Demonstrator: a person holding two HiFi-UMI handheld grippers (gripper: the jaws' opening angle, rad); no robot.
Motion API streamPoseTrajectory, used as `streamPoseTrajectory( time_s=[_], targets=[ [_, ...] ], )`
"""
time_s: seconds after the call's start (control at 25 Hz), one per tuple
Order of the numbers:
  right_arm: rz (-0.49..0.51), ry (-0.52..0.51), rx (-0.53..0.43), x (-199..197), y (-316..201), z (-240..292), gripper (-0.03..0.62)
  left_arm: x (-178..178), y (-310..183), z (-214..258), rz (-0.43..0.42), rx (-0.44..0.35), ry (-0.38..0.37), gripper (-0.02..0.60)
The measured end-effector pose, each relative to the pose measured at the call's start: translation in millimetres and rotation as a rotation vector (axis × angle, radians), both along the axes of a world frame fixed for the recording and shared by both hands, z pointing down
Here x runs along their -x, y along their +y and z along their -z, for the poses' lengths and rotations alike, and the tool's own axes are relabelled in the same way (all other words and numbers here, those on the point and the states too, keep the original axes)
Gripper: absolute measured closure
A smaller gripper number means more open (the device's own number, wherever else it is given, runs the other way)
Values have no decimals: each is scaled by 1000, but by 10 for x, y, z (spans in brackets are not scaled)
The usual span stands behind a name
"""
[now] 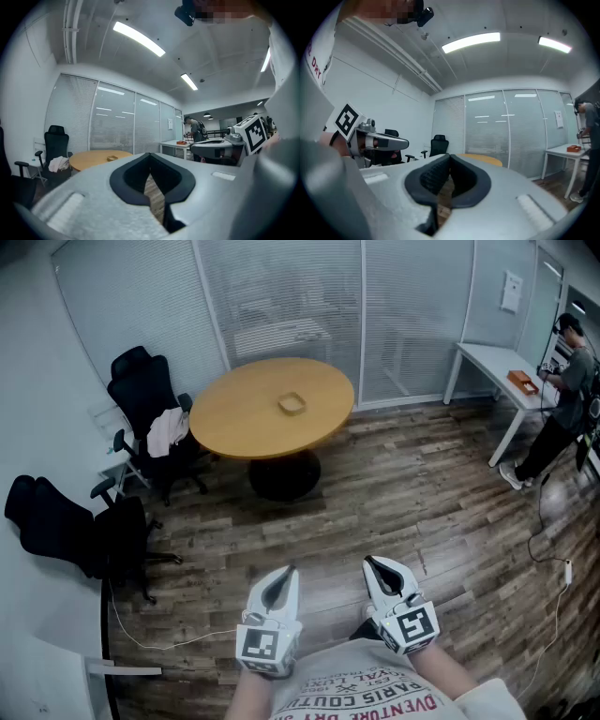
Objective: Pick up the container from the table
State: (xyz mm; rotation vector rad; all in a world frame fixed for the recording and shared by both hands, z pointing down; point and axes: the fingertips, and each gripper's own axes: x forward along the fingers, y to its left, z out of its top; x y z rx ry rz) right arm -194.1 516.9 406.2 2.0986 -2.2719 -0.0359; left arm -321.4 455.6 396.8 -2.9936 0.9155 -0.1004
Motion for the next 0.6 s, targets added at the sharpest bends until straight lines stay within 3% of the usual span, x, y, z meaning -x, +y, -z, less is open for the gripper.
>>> streamPoseTrajectory(
  time_s=[0.6],
  targets=[
    [14, -62, 11, -385, -64, -128, 591, -376, -43, -132, 25, 27, -20, 575]
  ],
)
